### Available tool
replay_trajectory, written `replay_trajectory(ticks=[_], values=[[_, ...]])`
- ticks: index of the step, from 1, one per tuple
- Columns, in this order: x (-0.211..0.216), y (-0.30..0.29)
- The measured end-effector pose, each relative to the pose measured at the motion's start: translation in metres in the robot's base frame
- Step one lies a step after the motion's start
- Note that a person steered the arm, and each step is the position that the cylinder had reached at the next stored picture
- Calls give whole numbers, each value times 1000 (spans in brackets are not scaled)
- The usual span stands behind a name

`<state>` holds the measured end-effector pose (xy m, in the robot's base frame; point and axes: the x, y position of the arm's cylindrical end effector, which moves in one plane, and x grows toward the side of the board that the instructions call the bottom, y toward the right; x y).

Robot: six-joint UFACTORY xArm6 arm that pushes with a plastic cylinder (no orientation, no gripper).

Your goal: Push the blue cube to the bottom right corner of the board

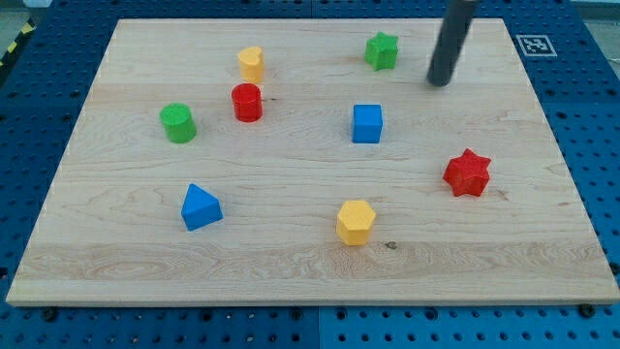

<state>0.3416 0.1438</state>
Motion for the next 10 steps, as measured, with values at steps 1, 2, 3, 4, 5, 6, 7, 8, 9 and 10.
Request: replay_trajectory(ticks=[1, 2, 3, 4, 5, 6, 7, 8, 9, 10], values=[[16, -49], [20, -61], [47, -108], [47, -109], [47, -97], [50, -85], [65, -85], [93, -85], [115, -85], [138, -81]])
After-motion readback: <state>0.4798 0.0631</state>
